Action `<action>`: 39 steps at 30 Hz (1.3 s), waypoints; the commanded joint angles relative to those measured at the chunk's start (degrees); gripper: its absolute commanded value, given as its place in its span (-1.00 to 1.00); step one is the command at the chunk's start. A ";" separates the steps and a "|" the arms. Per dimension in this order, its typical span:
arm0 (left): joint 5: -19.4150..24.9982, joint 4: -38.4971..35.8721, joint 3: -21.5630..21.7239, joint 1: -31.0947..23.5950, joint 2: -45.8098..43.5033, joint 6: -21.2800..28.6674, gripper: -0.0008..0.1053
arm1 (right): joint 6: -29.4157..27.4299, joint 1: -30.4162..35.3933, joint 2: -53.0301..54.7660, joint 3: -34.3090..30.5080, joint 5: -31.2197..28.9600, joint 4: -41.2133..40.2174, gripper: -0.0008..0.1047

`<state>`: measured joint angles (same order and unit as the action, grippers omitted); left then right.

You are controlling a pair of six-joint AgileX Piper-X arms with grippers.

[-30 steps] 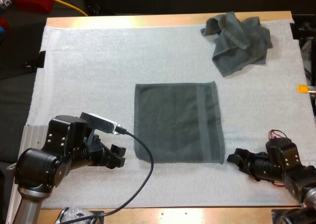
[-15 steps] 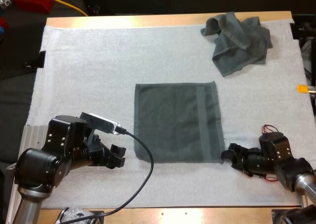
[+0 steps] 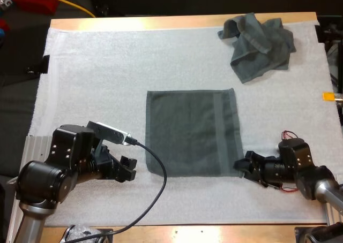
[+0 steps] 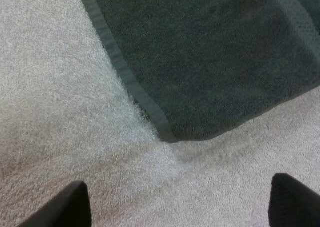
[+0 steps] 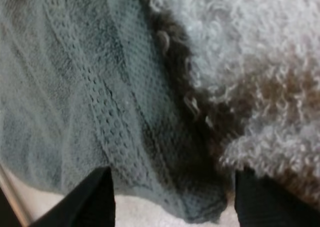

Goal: Pick towel from pile, fold and stack

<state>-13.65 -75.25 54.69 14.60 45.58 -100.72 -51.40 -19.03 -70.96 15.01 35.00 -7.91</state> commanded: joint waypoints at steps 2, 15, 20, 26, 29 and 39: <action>-0.39 0.54 0.04 -0.14 -0.37 -0.70 0.33 | -0.17 -0.02 -2.06 -0.50 0.57 -0.01 0.06; -0.39 1.02 -0.24 -0.14 0.03 -0.70 0.33 | -0.17 -0.02 -2.31 -0.50 -0.77 -0.02 -0.98; -1.42 5.15 -3.48 -0.14 2.39 -1.06 0.33 | -0.17 -0.02 -2.31 -0.50 -1.81 -0.14 -0.97; -6.53 8.19 -8.69 -0.14 7.96 -2.31 0.33 | -0.17 -0.02 -2.31 -0.50 -1.55 -0.91 -0.97; -6.76 10.86 -11.24 -0.14 10.35 -2.31 0.33 | -0.17 -0.02 -2.31 -0.50 -1.35 -0.99 -0.97; -7.68 20.10 -15.62 -0.14 17.20 -2.72 0.33 | -0.17 -0.02 -2.31 -0.50 -1.12 -0.99 -0.97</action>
<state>-20.90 -55.88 39.02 14.60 62.95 -102.97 -51.40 -19.03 -73.03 14.75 34.64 -7.36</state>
